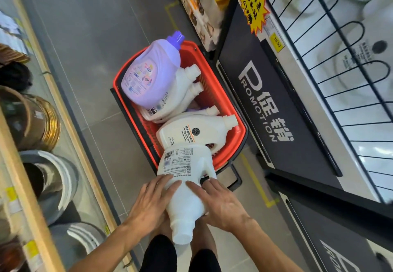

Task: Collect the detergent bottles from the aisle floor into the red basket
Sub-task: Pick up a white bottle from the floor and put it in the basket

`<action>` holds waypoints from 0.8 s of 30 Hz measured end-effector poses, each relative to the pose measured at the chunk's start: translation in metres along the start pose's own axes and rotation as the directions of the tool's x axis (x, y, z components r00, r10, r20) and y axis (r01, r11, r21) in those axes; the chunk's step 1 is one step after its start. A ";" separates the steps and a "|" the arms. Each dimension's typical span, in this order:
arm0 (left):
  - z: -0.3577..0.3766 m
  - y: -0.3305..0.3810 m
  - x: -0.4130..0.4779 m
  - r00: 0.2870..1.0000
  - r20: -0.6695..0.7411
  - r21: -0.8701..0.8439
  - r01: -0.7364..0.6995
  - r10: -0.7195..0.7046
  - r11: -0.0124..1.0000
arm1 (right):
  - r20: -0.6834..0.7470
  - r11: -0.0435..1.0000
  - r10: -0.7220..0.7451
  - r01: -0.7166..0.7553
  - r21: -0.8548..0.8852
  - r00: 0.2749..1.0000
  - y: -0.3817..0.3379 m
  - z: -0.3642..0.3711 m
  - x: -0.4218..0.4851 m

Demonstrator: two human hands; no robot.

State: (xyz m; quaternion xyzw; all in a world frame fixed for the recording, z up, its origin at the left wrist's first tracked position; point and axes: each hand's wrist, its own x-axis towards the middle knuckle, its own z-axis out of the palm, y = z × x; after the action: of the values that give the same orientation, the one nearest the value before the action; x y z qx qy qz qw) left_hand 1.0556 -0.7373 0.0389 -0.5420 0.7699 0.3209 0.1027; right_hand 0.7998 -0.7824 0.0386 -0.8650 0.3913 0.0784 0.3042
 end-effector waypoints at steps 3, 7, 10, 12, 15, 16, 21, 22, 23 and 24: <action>0.005 -0.002 -0.001 1.000 0.003 -0.004 -0.011 0.011 1.000 | -0.018 1.000 0.001 -0.002 -0.030 1.000 -0.001 0.003 -0.002; 0.006 -0.001 -0.002 1.000 -0.003 -0.002 -0.010 0.010 1.000 | -0.019 0.999 0.038 -0.038 -0.022 0.999 -0.003 0.008 -0.007; 0.008 0.002 -0.001 1.000 0.004 0.008 0.007 -0.007 1.000 | 0.003 0.999 0.040 -0.040 -0.006 0.999 0.001 0.007 -0.007; 0.007 0.001 0.001 1.000 0.008 0.012 0.013 -0.013 1.000 | 0.031 0.998 0.062 -0.062 -0.001 0.998 0.002 0.005 -0.006; 0.007 0.002 -0.002 1.000 0.014 0.016 0.016 -0.016 1.000 | 0.054 0.996 0.094 -0.093 -0.011 0.994 -0.005 0.003 -0.009; 0.005 0.002 -0.002 1.000 0.026 0.001 0.011 -0.011 1.000 | 0.063 0.995 0.104 -0.104 -0.013 0.993 -0.008 0.001 -0.009; -0.009 -0.008 -0.007 1.000 -0.022 -0.011 -0.019 0.018 1.000 | 0.071 0.980 0.195 -0.192 -0.050 0.978 -0.021 -0.010 -0.017; -0.009 -0.009 -0.013 1.000 -0.019 -0.011 -0.006 0.006 1.000 | 0.096 0.974 0.227 -0.223 -0.050 0.969 -0.024 -0.010 -0.023; -0.014 -0.010 -0.018 1.000 -0.019 0.001 -0.003 0.003 1.000 | 0.110 0.966 0.258 -0.253 -0.059 0.960 -0.028 -0.014 -0.029; -0.015 -0.013 -0.024 1.000 -0.004 0.019 0.000 0.000 1.000 | 0.126 0.958 0.286 -0.279 -0.067 0.950 -0.032 -0.018 -0.034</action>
State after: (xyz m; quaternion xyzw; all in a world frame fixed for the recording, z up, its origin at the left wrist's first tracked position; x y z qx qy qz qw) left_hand 1.0797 -0.7307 0.0581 -0.5416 0.7731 0.3125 0.1062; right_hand 0.7986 -0.7554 0.0808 -0.7999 0.4876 0.1886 0.2947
